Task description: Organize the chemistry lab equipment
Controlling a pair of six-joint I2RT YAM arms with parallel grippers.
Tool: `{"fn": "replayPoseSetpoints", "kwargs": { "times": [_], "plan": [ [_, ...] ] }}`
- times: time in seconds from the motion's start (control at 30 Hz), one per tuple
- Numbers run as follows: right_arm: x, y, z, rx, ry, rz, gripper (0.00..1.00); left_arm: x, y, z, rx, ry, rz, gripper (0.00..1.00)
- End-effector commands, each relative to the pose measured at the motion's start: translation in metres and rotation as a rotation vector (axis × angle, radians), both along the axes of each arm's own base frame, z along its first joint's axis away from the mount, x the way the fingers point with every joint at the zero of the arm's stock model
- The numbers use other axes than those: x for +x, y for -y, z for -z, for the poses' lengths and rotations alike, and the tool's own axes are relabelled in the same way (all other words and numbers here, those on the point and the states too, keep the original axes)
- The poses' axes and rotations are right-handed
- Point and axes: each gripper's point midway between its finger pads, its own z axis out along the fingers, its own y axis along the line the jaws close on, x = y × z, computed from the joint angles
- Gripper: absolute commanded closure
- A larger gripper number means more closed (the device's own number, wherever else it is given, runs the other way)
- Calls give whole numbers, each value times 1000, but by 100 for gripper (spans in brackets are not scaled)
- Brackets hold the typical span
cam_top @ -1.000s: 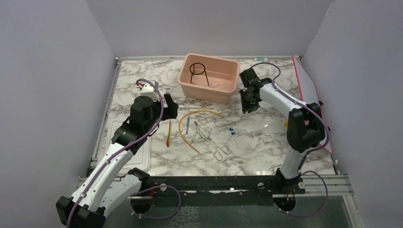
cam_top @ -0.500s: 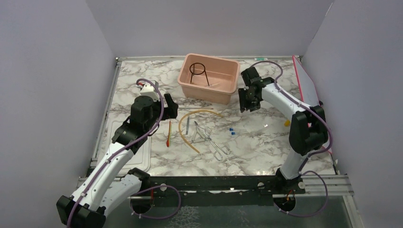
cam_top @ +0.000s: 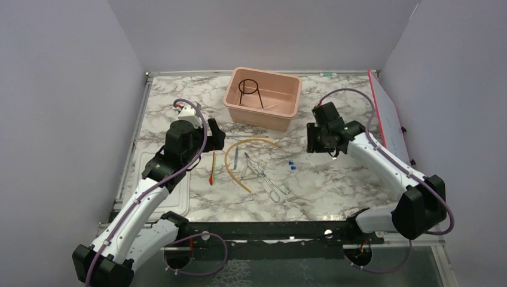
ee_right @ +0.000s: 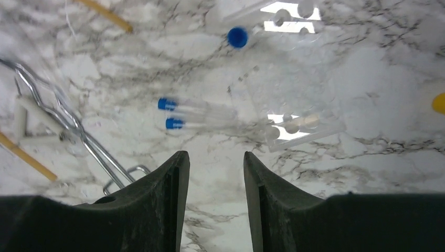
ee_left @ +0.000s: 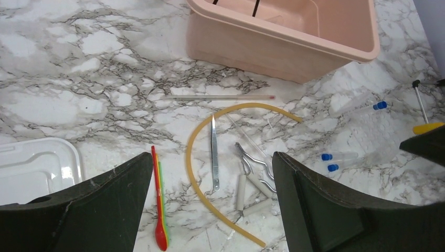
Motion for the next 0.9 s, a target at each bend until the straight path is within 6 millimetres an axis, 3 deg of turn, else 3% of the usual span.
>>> {"fn": "replayPoseSetpoints", "kwargs": {
  "times": [0.0, 0.23, 0.47, 0.87],
  "plan": [
    [-17, -24, 3, 3, 71, -143, 53, -2, 5, -1, -24, 11, 30, 14],
    [-33, -51, 44, -127, 38, -322, 52, -2, 5, 0, -26, 11, 32, 13],
    [-32, -57, 80, -234, -45, -424, 46, 0, 6, 2, -23, 1, 36, 13],
    [-26, -53, 92, -341, -50, -626, 41, 3, 9, 8, -14, -22, 47, 13]
  ]
}}
